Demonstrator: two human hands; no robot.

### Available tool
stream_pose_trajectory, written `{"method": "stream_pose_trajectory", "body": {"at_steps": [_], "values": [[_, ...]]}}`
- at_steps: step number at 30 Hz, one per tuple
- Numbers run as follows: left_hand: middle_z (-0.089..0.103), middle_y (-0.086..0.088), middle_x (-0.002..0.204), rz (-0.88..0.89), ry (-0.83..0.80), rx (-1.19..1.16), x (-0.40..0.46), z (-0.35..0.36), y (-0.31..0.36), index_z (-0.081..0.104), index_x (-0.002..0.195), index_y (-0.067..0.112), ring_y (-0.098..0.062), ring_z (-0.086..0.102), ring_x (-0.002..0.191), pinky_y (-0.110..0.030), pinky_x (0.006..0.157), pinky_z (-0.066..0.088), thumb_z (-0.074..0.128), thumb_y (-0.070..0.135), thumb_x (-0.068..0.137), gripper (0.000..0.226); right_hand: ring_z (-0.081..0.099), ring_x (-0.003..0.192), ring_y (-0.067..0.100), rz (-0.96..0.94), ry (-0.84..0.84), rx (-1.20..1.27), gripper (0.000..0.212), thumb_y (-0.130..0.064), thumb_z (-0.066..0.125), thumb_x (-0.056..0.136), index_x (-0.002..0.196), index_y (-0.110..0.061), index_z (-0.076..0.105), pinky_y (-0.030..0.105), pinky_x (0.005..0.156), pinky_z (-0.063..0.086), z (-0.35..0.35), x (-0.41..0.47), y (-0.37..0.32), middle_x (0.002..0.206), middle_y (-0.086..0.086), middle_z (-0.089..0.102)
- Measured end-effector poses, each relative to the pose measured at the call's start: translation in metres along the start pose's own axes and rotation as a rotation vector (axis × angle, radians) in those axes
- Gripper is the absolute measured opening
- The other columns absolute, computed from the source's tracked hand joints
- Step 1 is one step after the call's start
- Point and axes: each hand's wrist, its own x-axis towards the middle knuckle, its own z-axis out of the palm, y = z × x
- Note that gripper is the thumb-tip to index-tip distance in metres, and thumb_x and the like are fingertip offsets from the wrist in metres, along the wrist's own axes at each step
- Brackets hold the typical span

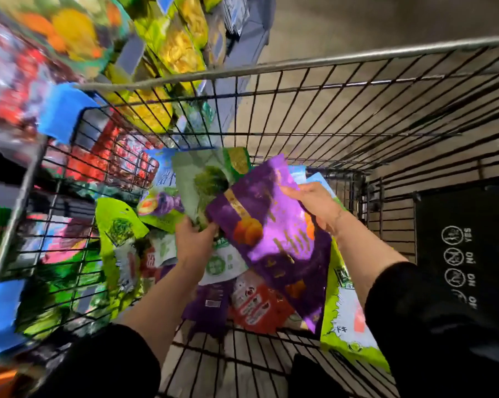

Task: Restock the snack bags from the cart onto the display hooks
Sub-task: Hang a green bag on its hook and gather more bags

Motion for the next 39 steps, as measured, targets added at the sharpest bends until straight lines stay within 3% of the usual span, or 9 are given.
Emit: {"method": "stream_pose_trajectory", "body": {"at_steps": [4,8,11,13,18,21,26,33,39], "values": [[0.071,-0.005,0.087,0.047,0.096,-0.072,-0.015,-0.035,0.020,0.066,0.084,0.023,-0.023,0.068,0.087,-0.040,0.079,0.053,0.073,0.034,0.067,0.021,0.065,0.055,0.011,-0.088,0.014,0.076,0.020,-0.008,0.060,0.091,0.074,-0.010,0.071,0.021,0.057,0.053,0.024,-0.031,-0.025,0.065,0.001,0.072],[0.072,-0.011,0.090,0.173,0.170,-0.038,-0.035,-0.085,0.038,0.070,0.087,0.009,-0.023,0.069,0.086,-0.043,0.078,0.055,0.075,0.046,0.065,0.043,0.063,0.049,0.007,-0.226,-0.006,0.117,0.022,-0.003,0.055,0.093,0.076,-0.009,0.067,0.019,0.052,0.051,0.062,-0.070,-0.051,0.060,-0.002,0.070],[0.068,-0.014,0.071,0.289,0.254,-0.128,-0.064,-0.126,0.059,0.071,0.071,0.013,-0.018,0.061,0.061,-0.035,0.063,0.050,0.072,0.023,0.078,0.013,0.063,0.048,0.007,-0.296,-0.078,0.122,0.020,-0.002,0.053,0.093,0.078,-0.007,0.064,0.018,0.050,0.051,0.104,-0.108,-0.067,0.059,-0.002,0.070],[0.063,-0.014,0.061,0.378,0.147,-0.183,-0.089,-0.160,0.069,0.077,0.075,0.014,-0.024,0.059,0.051,-0.030,0.051,0.047,0.061,0.015,0.089,0.021,0.066,0.054,0.011,-0.336,-0.158,0.086,0.014,-0.004,0.054,0.093,0.086,-0.005,0.066,0.021,0.057,0.054,0.136,-0.137,-0.078,0.065,0.001,0.072],[0.071,-0.006,0.079,0.480,0.509,-0.248,-0.152,-0.249,0.075,0.068,0.077,0.017,-0.013,0.064,0.069,-0.030,0.068,0.054,0.079,0.035,0.071,0.022,0.061,0.054,0.021,-0.438,-0.325,-0.048,0.018,-0.023,0.072,0.081,0.091,-0.007,0.068,0.031,0.058,0.052,0.212,-0.231,-0.111,0.071,0.011,0.067],[0.072,-0.012,0.085,0.475,0.590,-0.349,-0.201,-0.305,0.066,0.070,0.089,0.008,-0.021,0.066,0.077,-0.047,0.074,0.055,0.080,0.037,0.068,0.037,0.065,0.051,0.013,-0.510,-0.504,-0.097,0.008,-0.013,0.062,0.089,0.084,-0.009,0.066,0.024,0.049,0.053,0.256,-0.298,-0.128,0.064,0.002,0.070],[0.073,-0.005,0.089,0.522,0.620,-0.458,-0.277,-0.369,0.025,0.069,0.084,0.021,-0.019,0.064,0.084,-0.043,0.080,0.054,0.081,0.026,0.069,0.019,0.069,0.061,0.010,-0.667,-0.718,-0.220,0.011,-0.004,0.059,0.089,0.089,-0.011,0.067,0.024,0.062,0.058,0.334,-0.387,-0.117,0.071,-0.001,0.073],[0.075,-0.006,0.089,0.318,0.917,-0.407,-0.345,-0.436,-0.084,0.074,0.089,0.020,-0.023,0.070,0.089,-0.050,0.080,0.055,0.064,0.065,0.061,0.054,0.067,0.055,0.013,-0.592,-0.796,-0.297,0.005,-0.002,0.063,0.085,0.087,-0.004,0.067,0.024,0.058,0.056,0.427,-0.421,-0.025,0.065,0.002,0.072],[0.071,-0.014,0.095,0.082,1.142,-0.479,-0.397,-0.463,-0.147,0.066,0.093,0.011,-0.031,0.067,0.093,-0.047,0.083,0.054,0.065,0.056,0.067,0.052,0.067,0.057,0.013,-0.488,-0.834,-0.344,0.007,-0.001,0.066,0.084,0.087,-0.007,0.068,0.027,0.061,0.056,0.489,-0.410,0.038,0.065,0.000,0.072]]}}
